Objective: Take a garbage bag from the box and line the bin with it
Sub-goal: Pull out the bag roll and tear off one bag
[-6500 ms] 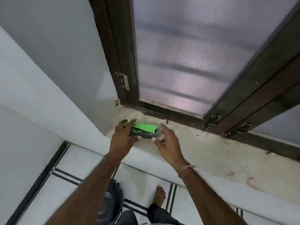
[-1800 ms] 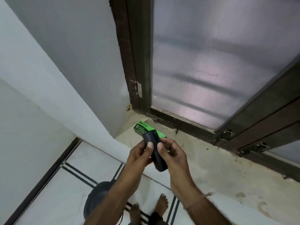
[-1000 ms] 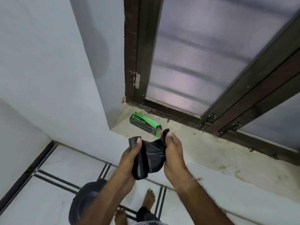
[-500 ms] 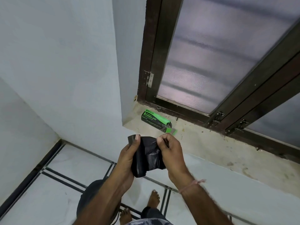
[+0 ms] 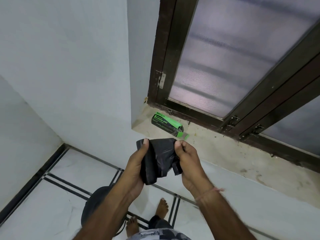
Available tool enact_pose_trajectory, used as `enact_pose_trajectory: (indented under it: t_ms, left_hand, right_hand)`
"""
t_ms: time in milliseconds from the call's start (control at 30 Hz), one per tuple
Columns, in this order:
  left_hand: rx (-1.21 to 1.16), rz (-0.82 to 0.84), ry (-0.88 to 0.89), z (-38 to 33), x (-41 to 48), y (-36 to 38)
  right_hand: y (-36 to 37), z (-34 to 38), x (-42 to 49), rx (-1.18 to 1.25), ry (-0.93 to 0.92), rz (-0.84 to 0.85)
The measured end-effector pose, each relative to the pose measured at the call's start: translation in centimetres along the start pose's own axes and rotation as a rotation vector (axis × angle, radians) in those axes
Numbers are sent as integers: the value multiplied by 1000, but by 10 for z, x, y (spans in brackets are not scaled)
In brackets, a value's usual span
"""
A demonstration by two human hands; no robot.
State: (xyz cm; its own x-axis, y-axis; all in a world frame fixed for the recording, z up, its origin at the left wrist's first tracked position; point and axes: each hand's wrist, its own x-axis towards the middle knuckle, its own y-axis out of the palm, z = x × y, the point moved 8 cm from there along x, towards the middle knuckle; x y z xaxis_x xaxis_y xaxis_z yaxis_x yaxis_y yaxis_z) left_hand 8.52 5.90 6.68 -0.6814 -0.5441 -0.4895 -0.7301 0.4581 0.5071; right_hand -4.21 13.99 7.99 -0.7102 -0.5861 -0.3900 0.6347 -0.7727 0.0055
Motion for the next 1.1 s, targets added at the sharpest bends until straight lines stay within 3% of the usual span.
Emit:
enact_pose_trajectory:
  t_ms: [167,300,500,633,800,1100]
  left_hand:
    - [-11,12,-18,5,-4,2]
    - [7,15,-25,6,-7,3]
    - [-12,-17,-17,3,-12,4]
    - [-21,-22,-35,5,-15,3]
    - [10,-5,-19,4,-17,4]
    - [-5,-40,-37,9,-18,-2]
  right_hand:
    - [2,5,-5,91,23,49]
    - [10,9,-13,-28,-40,169]
    - [-11,-5,-8,-117,7,-52]
    - [-12,-3,-8,-97,18,-40]
    - [7,12,-24,-155,-32,150]
    - [-12,-5,-13,-219,1,-30]
